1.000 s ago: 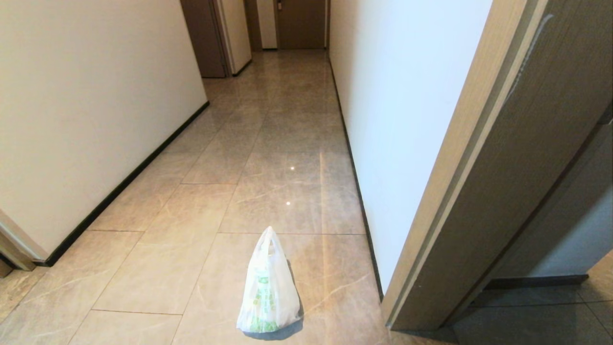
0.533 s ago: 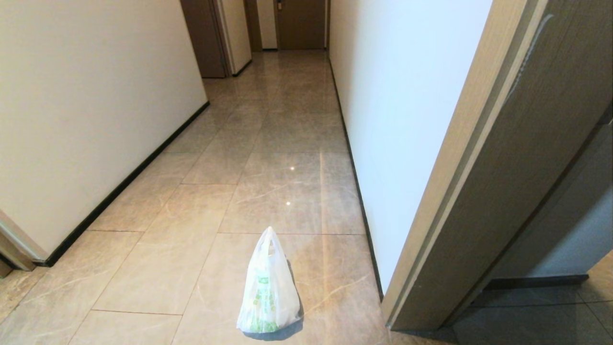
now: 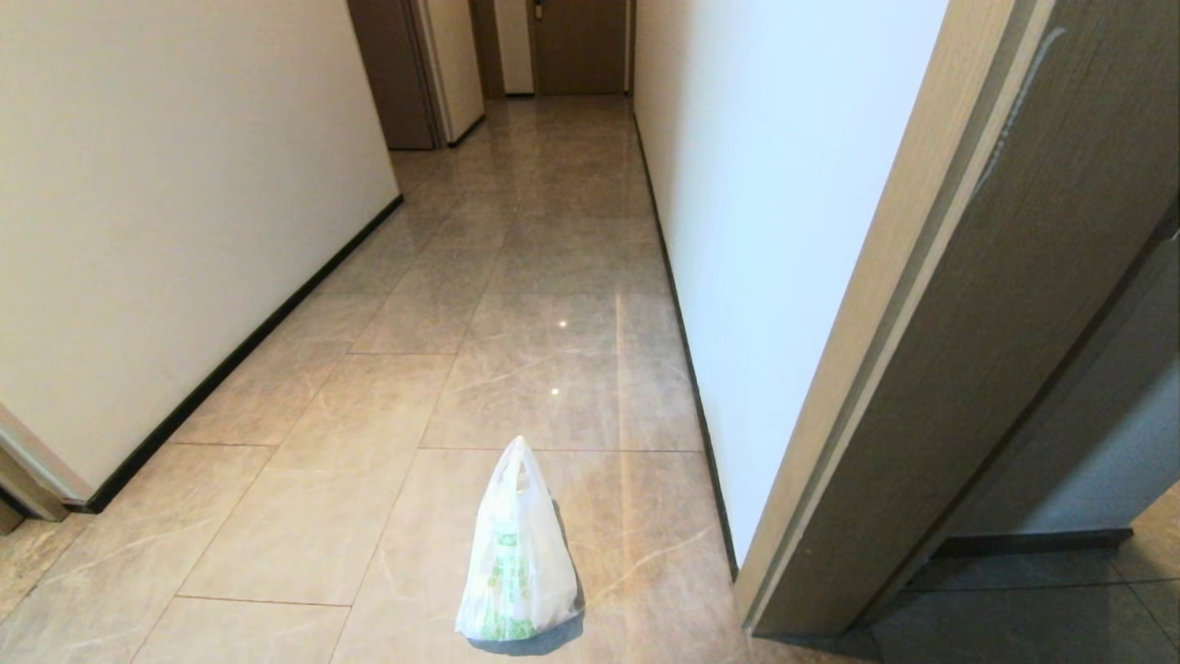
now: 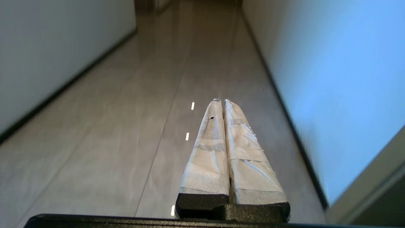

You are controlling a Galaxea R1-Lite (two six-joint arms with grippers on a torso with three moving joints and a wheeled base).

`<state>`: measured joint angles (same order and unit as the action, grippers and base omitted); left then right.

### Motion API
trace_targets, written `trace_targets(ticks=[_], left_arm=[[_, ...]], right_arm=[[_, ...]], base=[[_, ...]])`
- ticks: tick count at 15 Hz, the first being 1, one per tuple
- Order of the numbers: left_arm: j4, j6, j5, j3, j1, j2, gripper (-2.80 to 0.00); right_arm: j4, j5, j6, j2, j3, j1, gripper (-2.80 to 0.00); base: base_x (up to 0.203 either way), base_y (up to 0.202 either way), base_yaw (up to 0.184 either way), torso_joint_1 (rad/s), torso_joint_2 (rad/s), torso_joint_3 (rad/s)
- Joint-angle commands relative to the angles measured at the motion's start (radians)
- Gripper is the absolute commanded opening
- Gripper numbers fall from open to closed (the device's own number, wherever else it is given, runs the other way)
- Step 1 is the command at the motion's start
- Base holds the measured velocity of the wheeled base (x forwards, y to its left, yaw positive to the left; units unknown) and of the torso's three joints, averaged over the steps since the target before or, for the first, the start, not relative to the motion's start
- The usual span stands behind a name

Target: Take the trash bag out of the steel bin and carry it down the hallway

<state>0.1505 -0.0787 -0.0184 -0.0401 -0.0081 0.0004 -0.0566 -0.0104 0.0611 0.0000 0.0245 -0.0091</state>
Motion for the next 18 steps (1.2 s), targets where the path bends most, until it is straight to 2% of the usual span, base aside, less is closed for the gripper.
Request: trace_targets(ticks=[1,2,4,6,7,9,18], left_arm=[[0.116,-0.001,0.0,0.04,0.0,0.0,-2.8],[0.116,-0.001,0.0,0.04,0.0,0.0,-2.8],[0.026,-0.002,0.001,0.04,0.0,0.0,-2.8],[-0.006,-0.001,-0.002,0.04,0.0,0.0,-2.8],[-0.082,0.001,-0.002,0.04,0.0,0.0,-2.8],[-0.14,-0.01,0.001,0.04,0.0,0.0,-2.8],[-0.138,-0.012,0.001,0.04,0.0,0.0,-2.8]], right_arm=[[0.0,0.0,0.0,-0.002,0.0,0.0,-2.8],[0.0,0.0,0.0,-0.002,0.0,0.0,-2.8],[-0.002,0.0,0.0,-0.002,0.0,0.0,-2.8],[-0.002,0.0,0.0,-0.002,0.0,0.0,-2.8],[0.0,0.0,0.0,-0.002,0.0,0.0,-2.8],[-0.002,0.0,0.0,-0.002,0.0,0.0,-2.8],[0.0,0.0,0.0,-0.002,0.0,0.0,-2.8]], base=[[0.0,0.0,0.0,0.0,0.0,0.0],[0.0,0.0,0.0,0.0,0.0,0.0],[0.0,0.0,0.0,0.0,0.0,0.0],[0.0,0.0,0.0,0.0,0.0,0.0],[0.0,0.0,0.0,0.0,0.0,0.0],[0.0,0.0,0.0,0.0,0.0,0.0],[0.0,0.0,0.0,0.0,0.0,0.0]])
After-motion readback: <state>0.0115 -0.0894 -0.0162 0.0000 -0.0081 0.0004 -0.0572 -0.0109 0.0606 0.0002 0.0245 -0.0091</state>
